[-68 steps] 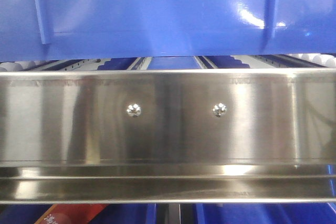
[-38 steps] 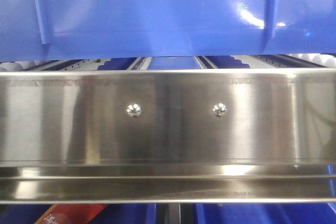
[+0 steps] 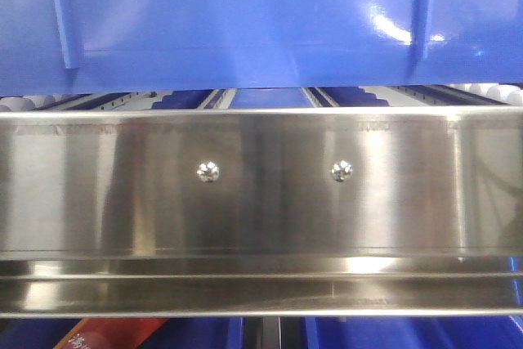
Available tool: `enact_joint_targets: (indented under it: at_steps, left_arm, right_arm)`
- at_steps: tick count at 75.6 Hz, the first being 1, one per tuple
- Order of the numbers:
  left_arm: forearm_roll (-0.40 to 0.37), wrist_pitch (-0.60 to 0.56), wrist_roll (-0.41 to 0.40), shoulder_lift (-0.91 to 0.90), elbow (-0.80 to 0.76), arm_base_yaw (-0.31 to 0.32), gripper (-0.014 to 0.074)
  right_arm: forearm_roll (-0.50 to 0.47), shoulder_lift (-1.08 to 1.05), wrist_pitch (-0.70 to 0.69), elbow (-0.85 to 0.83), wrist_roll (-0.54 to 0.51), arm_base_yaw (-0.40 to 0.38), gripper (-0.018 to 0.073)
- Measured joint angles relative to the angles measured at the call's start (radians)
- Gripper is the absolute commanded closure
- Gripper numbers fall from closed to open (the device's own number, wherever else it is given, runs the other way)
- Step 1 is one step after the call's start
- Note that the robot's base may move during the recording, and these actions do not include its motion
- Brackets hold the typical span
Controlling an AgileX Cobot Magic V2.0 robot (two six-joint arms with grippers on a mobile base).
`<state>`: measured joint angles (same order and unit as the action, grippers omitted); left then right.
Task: Move blue bin to conveyor side
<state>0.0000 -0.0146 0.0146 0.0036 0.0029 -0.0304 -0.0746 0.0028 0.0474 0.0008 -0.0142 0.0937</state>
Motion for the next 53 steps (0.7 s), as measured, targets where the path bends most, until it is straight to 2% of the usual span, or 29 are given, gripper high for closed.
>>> enact_joint_targets:
  at_steps: [11, 17, 28, 36, 41, 47, 51, 53]
  left_arm:
    - [0.000, -0.013, 0.000, 0.000, 0.000, 0.000, 0.0623]
    - [-0.026, -0.049, 0.000, 0.000, 0.000, 0.000, 0.0623]
    - [-0.038, 0.015, 0.000, 0.000, -0.079, 0.000, 0.0614]
    - [-0.017, 0.149, 0.000, 0.003, -0.238, 0.000, 0.0524]
    - [0.000, 0.215, 0.000, 0.025, -0.334, 0.000, 0.0430]
    - [0.006, 0.281, 0.000, 0.068, -0.442, 0.003, 0.0340]
    - [0.008, 0.316, 0.000, 0.102, -0.503, 0.011, 0.0287]
    - [0.008, 0.335, 0.000, 0.123, -0.534, 0.015, 0.0268]
  right_arm:
    - [0.000, 0.000, -0.037, 0.000, 0.000, 0.000, 0.0644]
    - [0.000, 0.000, -0.089, -0.001, 0.000, 0.000, 0.0644]
    - [0.000, -0.001, -0.003, -0.104, 0.000, 0.000, 0.0644]
    - [0.000, -0.003, 0.118, -0.260, 0.000, 0.000, 0.0644]
    - [0.000, 0.002, 0.163, -0.343, 0.000, 0.000, 0.0639]
    - [0.000, 0.036, 0.195, -0.430, 0.000, 0.000, 0.0559]
    - [0.000, 0.062, 0.202, -0.476, 0.000, 0.000, 0.0468]
    - [0.000, 0.076, 0.206, -0.499, 0.000, 0.000, 0.0391]
